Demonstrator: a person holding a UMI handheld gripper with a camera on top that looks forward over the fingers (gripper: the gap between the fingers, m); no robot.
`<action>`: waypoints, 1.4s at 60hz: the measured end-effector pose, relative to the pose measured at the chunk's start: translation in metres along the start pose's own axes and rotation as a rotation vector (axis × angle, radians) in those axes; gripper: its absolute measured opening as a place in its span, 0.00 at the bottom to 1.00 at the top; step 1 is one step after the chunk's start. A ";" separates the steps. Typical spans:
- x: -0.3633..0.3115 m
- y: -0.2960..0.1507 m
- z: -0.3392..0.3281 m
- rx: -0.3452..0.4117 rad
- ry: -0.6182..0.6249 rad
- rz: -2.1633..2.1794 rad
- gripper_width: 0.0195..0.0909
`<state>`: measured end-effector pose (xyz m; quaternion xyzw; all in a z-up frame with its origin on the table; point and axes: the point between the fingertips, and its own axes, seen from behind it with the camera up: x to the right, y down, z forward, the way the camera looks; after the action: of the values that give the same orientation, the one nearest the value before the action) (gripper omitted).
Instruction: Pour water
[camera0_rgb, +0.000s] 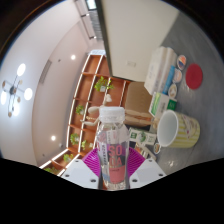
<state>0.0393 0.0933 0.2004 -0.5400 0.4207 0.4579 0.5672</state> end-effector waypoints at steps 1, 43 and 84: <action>-0.002 -0.005 -0.001 -0.002 0.012 -0.058 0.20; 0.104 -0.225 -0.017 0.101 0.603 -1.329 0.20; 0.169 -0.231 -0.008 0.081 0.569 -1.230 0.63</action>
<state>0.3032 0.0972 0.0883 -0.7590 0.1867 -0.1240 0.6113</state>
